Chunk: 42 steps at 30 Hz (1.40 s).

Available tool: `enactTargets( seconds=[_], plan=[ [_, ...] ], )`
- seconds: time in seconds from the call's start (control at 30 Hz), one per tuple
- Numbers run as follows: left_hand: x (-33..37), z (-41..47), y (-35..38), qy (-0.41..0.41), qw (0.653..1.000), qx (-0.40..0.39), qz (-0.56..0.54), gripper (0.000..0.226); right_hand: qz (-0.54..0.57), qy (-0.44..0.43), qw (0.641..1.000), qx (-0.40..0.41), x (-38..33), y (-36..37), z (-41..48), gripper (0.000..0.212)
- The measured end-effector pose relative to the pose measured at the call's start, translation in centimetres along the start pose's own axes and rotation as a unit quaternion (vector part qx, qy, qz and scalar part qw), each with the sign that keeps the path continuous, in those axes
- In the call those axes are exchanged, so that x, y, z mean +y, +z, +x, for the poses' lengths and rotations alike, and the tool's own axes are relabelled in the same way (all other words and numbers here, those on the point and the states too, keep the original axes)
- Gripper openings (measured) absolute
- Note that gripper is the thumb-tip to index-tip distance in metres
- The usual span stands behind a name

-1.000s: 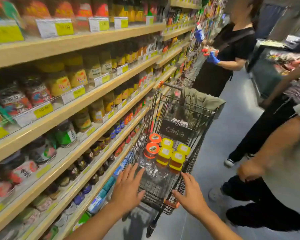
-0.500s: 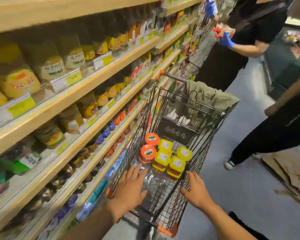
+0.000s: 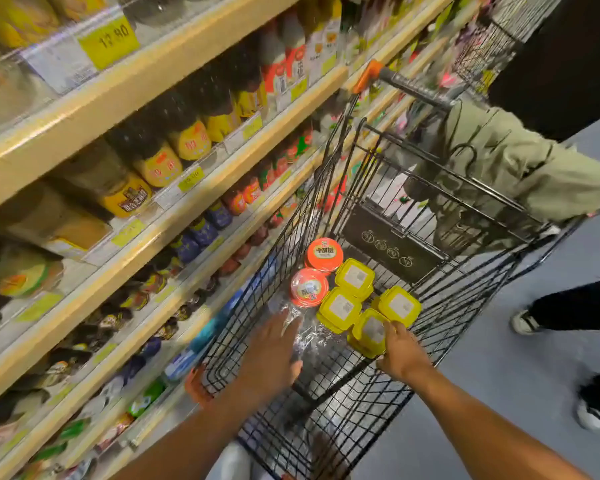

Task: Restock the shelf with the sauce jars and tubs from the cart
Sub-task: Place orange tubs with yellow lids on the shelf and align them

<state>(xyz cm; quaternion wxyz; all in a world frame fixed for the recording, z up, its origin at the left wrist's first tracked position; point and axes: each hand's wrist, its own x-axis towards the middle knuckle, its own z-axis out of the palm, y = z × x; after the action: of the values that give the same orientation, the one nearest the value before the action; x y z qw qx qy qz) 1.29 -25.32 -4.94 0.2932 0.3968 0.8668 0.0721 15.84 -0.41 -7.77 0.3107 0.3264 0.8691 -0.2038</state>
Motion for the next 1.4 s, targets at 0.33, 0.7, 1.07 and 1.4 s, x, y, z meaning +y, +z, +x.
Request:
enactTargets(
  seconds=[0.33, 0.7, 1.07, 1.4],
  plan=[
    [0.8, 4.2, 3.9, -0.083, 0.993, -0.074, -0.032, 0.089, -0.026, 0.028, 0.998, -0.052, -0.5, 1.1, 7.6, 0.083],
    [4.4, 15.3, 7.5, -0.098, 0.991, -0.09, 0.016, 0.108, -0.06, 0.051, 0.997, -0.024, 0.3, 3.2, 10.6, 0.108],
    [5.2, 20.3, 10.4, -0.144, 0.986, -0.078, 0.039, 0.134, -0.055, 0.029, 0.998, -0.013, 1.6, 4.5, 11.7, 0.109],
    [4.7, 19.5, 12.8, -0.129, 0.987, -0.029, -0.092, 0.13, -0.141, 0.012, 0.989, -0.045, 1.8, 3.7, 11.5, 0.133]
  ],
)
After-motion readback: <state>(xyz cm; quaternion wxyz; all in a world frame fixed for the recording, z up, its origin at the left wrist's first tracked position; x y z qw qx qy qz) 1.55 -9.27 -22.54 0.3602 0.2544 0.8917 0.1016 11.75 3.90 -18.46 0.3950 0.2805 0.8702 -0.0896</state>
